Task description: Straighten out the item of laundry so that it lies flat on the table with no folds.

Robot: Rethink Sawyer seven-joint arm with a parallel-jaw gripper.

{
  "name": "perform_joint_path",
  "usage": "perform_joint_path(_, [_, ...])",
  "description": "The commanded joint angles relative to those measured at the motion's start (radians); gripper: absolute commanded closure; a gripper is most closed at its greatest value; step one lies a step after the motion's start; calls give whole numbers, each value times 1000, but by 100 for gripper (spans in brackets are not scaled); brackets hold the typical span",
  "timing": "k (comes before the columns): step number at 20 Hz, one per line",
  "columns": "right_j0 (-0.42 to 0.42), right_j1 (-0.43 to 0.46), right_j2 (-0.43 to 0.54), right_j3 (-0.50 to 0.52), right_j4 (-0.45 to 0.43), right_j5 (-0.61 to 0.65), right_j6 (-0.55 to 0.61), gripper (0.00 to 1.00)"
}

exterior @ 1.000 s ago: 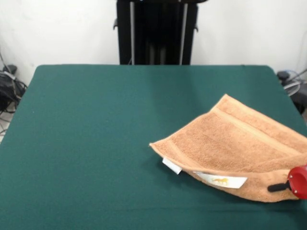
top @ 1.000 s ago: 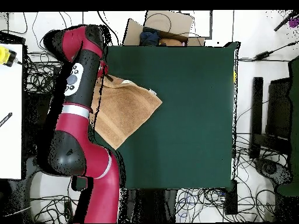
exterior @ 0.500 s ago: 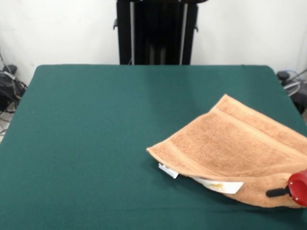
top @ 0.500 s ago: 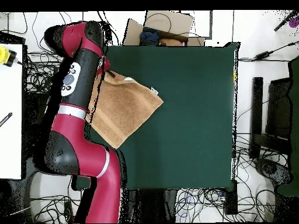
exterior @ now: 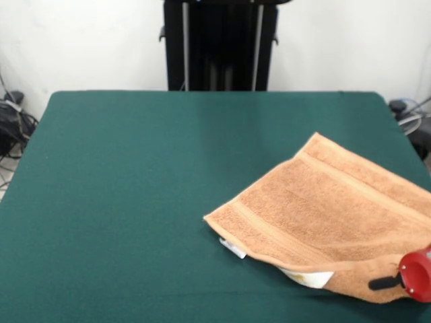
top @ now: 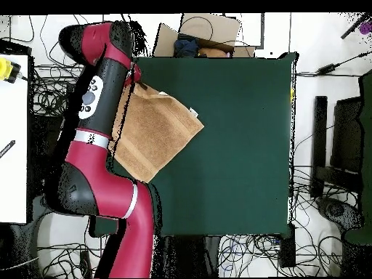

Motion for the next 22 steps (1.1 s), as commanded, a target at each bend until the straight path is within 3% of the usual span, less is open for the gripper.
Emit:
perform_joint_path(1, [-31, -31, -257, -2, 118, 15, -196, 100])
perform_joint_path(8, [-52, -10, -263, -19, 204, 117, -280, 100])
perform_joint_path(15, [-77, -24, -386, 0, 316, 184, -401, 100])
perform_joint_path(16, [-80, -26, -409, 3, 343, 187, -407, 0])
perform_joint_path(22, [-86, -31, -455, 11, 383, 196, -424, 0])
